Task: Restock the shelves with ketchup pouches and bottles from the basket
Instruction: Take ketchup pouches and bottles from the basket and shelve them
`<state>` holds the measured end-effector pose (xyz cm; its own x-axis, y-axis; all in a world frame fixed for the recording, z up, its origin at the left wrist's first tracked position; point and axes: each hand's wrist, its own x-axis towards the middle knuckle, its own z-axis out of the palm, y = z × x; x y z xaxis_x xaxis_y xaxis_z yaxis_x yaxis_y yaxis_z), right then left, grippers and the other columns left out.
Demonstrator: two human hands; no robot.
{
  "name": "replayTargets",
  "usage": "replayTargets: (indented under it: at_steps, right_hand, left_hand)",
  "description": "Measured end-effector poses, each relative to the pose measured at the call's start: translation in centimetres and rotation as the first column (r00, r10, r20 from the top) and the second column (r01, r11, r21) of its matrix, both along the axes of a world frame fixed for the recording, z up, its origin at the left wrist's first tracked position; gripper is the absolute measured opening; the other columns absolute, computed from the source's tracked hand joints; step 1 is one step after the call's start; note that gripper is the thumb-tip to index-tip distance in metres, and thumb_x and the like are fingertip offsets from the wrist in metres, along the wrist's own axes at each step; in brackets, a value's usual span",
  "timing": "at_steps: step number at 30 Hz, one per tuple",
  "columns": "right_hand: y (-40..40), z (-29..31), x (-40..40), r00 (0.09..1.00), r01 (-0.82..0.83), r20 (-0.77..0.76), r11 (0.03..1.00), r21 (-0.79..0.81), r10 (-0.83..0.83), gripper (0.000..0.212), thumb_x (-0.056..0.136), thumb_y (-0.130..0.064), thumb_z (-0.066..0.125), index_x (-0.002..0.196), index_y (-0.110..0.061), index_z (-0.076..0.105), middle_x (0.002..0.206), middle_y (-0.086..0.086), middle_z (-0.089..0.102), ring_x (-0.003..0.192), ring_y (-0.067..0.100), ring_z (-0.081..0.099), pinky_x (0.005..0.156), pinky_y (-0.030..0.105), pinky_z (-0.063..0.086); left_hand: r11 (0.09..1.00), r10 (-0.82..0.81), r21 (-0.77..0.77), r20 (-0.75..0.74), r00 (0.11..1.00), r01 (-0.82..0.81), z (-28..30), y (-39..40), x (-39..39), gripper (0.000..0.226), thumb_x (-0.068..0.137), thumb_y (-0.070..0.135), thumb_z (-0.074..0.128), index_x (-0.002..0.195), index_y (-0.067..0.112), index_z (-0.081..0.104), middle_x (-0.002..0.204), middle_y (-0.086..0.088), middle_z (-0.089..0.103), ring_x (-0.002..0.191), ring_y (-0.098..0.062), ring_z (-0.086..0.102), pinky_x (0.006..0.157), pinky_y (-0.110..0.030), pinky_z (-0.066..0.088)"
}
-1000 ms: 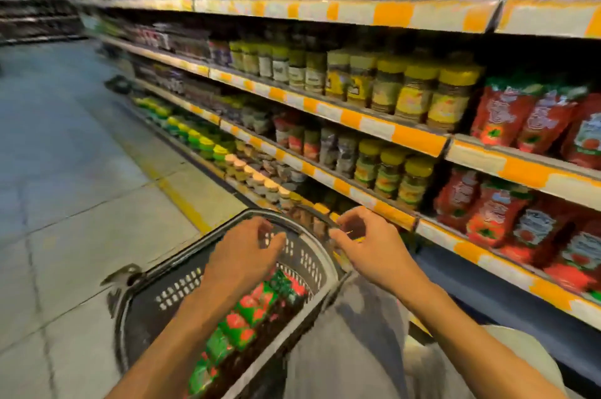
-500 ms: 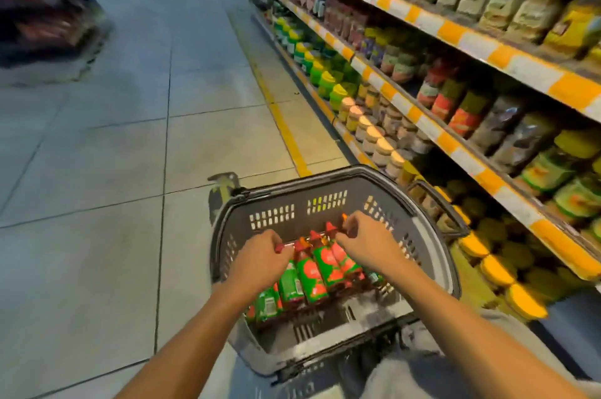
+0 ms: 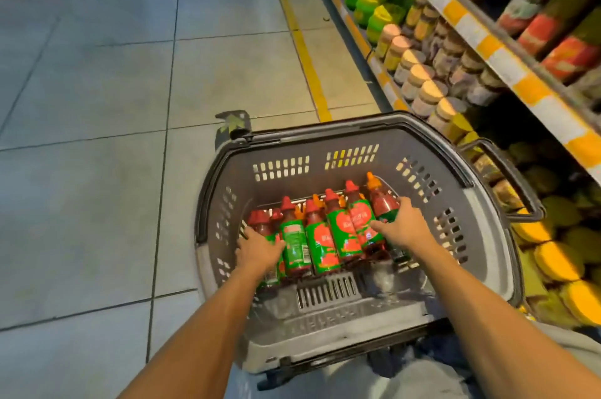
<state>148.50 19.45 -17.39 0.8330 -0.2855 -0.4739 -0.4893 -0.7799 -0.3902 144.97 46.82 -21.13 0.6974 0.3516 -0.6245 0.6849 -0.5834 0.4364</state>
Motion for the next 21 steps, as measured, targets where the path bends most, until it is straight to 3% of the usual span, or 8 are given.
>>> replayTargets:
  at_steps: [2,6,9,12,18,21]
  right_hand:
    - [-0.4,-1.2,0.4,1.0,0.002,-0.023,1.0,0.004,-0.002,0.092,0.08,-0.044,0.082,0.146,-0.005,0.033,0.142,0.025,0.046,0.127,0.045,0.049,0.103,0.051,0.046]
    - [-1.6,-3.0,0.6,1.0,0.014,-0.024,0.999,-0.045,-0.015,0.08,0.08,-0.044,0.082,0.139,-0.009,0.039,0.134,0.021,0.052,0.121,0.044,0.053,0.099,0.054,0.048]
    - [-2.5,-3.9,0.7,0.997,0.059,-0.058,0.998,0.018,-0.057,0.077,0.082,-0.041,0.082,0.136,-0.006,0.039,0.131,0.022,0.057,0.118,0.042,0.057,0.097,0.048,0.049]
    - [-3.1,-4.1,0.8,0.99,0.051,-0.134,0.999,-0.018,-0.053,0.069,0.085,-0.043,0.078,0.131,-0.004,0.045,0.13,0.02,0.059,0.115,0.038,0.06,0.094,0.045,0.05]
    - [-3.5,-3.4,0.7,0.995,-0.041,-0.096,0.994,-0.098,0.032,0.053,0.087,-0.049,0.073,0.11,-0.004,0.06,0.114,0.02,0.067,0.099,0.037,0.065,0.081,0.039,0.053]
    - [-3.6,-2.0,-0.3,1.0,0.008,-0.012,0.995,-0.099,-0.01,0.052,0.085,-0.052,0.073,0.099,-0.005,0.059,0.104,0.018,0.069,0.082,0.032,0.06,0.069,0.033,0.044]
  left_hand:
    - [0.998,0.039,-0.057,-0.034,0.999,-0.041,-0.8,-0.3,0.2,0.095,0.086,0.04,0.076,0.15,-0.003,0.019,0.152,-0.027,0.035,0.137,-0.041,0.04,0.112,-0.045,0.038]
    - [0.999,0.052,-0.004,-0.076,0.996,-0.053,-1.7,0.2,0.6,0.086,0.083,0.041,0.078,0.143,-0.004,0.036,0.146,-0.024,0.043,0.132,-0.037,0.046,0.109,-0.044,0.042]
    - [0.997,0.072,0.003,-0.134,0.988,-0.072,-2.2,0.6,0.5,0.073,0.081,0.038,0.082,0.133,-0.002,0.05,0.138,-0.022,0.051,0.122,-0.035,0.055,0.103,-0.045,0.049]
    - [0.997,0.073,-0.01,-0.132,0.989,-0.075,-2.2,0.5,0.4,0.05,0.082,0.029,0.082,0.117,0.0,0.059,0.122,-0.018,0.063,0.105,-0.033,0.064,0.094,-0.045,0.055]
    - [0.989,0.123,-0.079,-0.036,0.992,-0.126,-0.9,-0.1,0.5,0.051,0.085,0.021,0.079,0.123,0.0,0.053,0.114,-0.017,0.066,0.101,-0.031,0.066,0.092,-0.046,0.055]
    - [0.987,0.107,-0.126,0.043,0.993,-0.101,0.8,-0.4,0.6,0.055,0.082,0.021,0.081,0.124,0.003,0.051,0.114,-0.015,0.066,0.101,-0.031,0.066,0.092,-0.046,0.055]
